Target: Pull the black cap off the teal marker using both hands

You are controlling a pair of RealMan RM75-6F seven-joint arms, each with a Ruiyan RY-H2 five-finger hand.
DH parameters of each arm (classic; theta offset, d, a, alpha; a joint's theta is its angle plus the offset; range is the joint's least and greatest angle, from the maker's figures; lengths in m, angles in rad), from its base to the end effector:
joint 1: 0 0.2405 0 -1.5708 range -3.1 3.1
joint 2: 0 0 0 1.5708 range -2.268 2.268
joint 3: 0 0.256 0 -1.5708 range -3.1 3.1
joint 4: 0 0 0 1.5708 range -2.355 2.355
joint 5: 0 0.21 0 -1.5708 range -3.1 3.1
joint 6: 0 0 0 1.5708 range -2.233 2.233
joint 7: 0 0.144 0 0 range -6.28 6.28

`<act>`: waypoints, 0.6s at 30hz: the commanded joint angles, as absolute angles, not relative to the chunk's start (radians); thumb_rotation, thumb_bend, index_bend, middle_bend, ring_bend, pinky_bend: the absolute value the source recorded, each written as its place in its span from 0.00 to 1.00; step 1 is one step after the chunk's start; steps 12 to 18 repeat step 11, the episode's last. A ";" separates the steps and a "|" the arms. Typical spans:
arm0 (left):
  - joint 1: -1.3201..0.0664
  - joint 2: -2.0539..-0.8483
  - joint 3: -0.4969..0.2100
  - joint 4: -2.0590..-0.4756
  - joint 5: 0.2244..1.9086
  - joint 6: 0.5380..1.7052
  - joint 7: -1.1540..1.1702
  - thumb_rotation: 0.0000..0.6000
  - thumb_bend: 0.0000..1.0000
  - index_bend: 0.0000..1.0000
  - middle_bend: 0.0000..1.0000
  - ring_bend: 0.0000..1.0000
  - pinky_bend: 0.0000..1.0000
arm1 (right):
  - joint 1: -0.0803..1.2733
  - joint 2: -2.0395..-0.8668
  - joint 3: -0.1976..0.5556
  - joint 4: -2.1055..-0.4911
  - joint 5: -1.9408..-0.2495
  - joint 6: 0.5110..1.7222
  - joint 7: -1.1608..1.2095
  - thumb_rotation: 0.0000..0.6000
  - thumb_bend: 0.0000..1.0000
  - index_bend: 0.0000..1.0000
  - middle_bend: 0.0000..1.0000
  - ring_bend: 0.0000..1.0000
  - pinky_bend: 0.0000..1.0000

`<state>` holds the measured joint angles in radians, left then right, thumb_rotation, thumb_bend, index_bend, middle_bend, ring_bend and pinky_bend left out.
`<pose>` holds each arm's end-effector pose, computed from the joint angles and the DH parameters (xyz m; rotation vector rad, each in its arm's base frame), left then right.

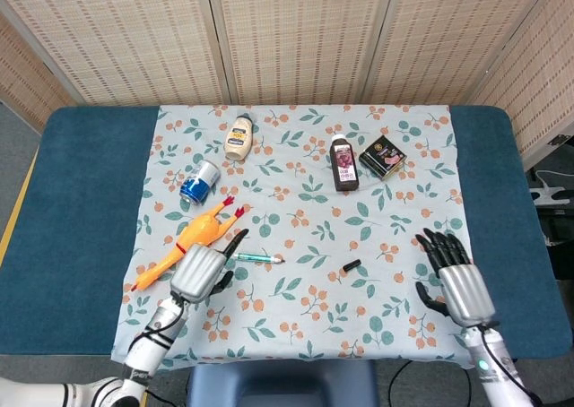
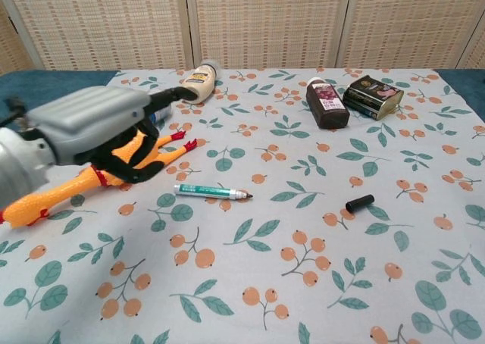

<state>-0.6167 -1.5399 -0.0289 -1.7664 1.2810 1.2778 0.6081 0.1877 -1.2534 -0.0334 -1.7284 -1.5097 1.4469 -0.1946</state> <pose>-0.1261 0.2603 -0.0023 -1.8738 -0.7431 -1.0150 -0.2592 -0.1866 0.0925 1.5387 -0.9605 0.9559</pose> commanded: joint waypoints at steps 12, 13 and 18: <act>-0.211 -1.266 0.304 -1.499 1.645 1.657 0.092 1.00 0.41 0.00 0.00 0.00 0.11 | 0.056 -1.226 -0.106 -1.676 -1.660 1.591 -0.304 0.93 0.26 0.00 0.00 0.00 0.00; -0.211 -1.266 0.304 -1.499 1.645 1.657 0.092 1.00 0.41 0.00 0.00 0.00 0.11 | 0.056 -1.226 -0.106 -1.676 -1.660 1.591 -0.304 0.93 0.26 0.00 0.00 0.00 0.00; -0.211 -1.266 0.304 -1.499 1.645 1.657 0.092 1.00 0.41 0.00 0.00 0.00 0.11 | 0.056 -1.226 -0.106 -1.676 -1.660 1.591 -0.304 0.93 0.26 0.00 0.00 0.00 0.00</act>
